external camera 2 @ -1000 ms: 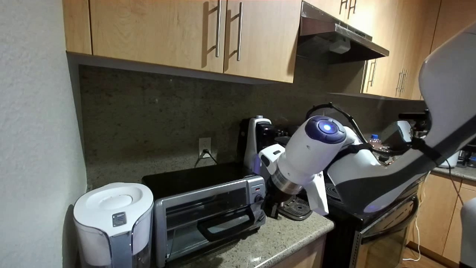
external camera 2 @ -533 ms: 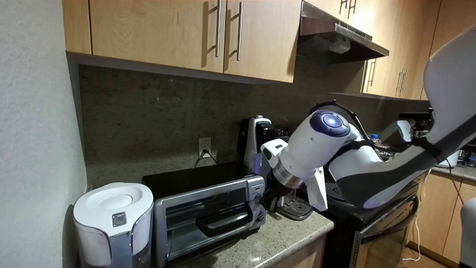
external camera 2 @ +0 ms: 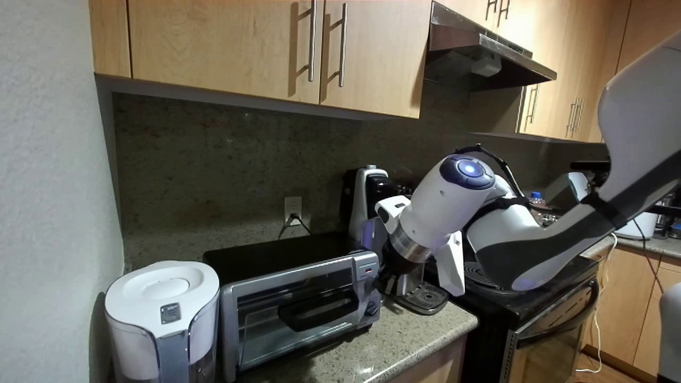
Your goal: Close the oven door
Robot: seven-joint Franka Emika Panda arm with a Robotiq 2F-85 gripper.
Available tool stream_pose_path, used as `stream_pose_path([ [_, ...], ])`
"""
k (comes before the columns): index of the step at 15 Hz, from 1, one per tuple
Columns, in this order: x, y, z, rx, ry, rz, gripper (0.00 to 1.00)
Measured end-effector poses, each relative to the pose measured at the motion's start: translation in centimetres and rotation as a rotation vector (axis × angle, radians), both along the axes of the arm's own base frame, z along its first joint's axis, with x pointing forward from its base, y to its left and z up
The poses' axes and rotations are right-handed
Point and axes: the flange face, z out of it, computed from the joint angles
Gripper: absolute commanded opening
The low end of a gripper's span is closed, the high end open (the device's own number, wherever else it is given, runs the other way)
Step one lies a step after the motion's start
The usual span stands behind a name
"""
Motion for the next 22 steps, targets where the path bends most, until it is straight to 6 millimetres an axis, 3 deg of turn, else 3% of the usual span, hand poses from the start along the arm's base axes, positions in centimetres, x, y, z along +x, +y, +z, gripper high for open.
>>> stream_pose_path([
  [4, 1.0, -0.4, 0.1, 0.027, 0.005, -0.035, 0.01],
  [15, 1.1, -0.4, -0.1, 0.027, 0.009, -0.035, 0.00],
  [22, 1.9, 0.5, 0.4, 0.023, -0.001, -0.016, 0.00],
])
